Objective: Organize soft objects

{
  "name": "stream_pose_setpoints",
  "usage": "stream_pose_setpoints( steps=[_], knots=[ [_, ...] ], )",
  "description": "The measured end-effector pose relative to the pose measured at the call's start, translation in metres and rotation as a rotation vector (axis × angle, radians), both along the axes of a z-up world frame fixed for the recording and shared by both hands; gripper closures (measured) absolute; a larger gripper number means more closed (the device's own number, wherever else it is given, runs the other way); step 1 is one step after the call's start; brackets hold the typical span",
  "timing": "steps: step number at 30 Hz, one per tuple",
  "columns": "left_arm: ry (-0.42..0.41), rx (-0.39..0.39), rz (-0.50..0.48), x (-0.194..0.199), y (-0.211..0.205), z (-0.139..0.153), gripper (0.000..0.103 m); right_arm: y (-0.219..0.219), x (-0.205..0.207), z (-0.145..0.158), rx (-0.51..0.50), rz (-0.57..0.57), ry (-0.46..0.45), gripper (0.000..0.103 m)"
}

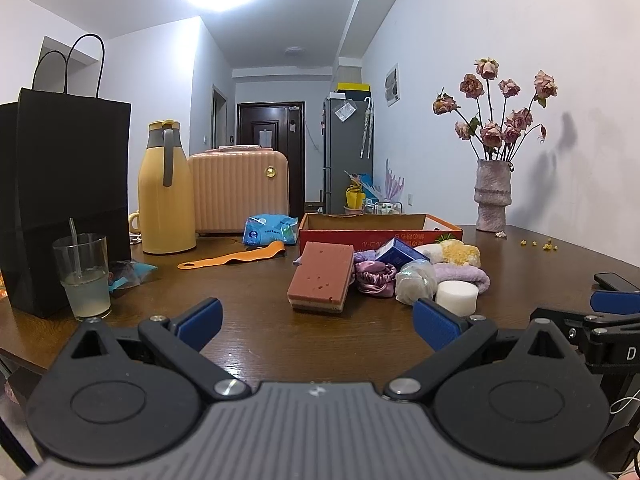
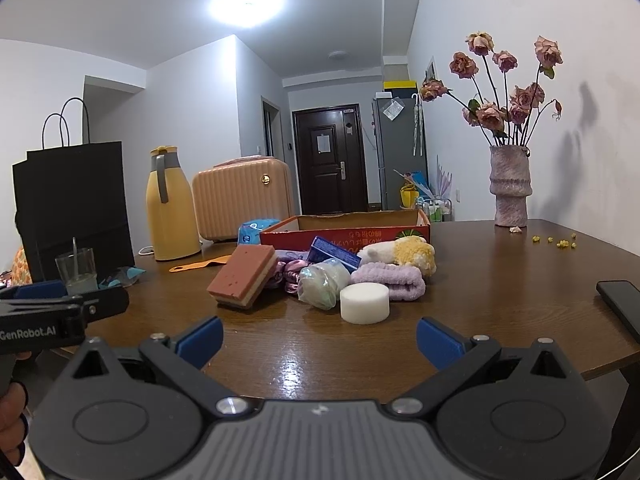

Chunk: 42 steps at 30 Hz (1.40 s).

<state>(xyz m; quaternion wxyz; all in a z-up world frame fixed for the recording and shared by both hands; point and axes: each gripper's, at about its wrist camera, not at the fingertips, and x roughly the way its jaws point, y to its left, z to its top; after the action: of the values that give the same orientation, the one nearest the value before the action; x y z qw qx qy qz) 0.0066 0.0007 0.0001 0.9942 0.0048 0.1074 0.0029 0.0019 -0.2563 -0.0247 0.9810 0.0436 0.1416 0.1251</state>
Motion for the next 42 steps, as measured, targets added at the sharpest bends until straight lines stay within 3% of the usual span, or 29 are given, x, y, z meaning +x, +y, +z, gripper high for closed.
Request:
stream_pose_setpoints(
  steps=[42],
  knots=[
    [0.005,0.020,-0.021,0.0009,-0.0020,-0.0022,0.000,-0.0031,0.0011,-0.0031,0.014,-0.013,0.003,0.000]
  ],
)
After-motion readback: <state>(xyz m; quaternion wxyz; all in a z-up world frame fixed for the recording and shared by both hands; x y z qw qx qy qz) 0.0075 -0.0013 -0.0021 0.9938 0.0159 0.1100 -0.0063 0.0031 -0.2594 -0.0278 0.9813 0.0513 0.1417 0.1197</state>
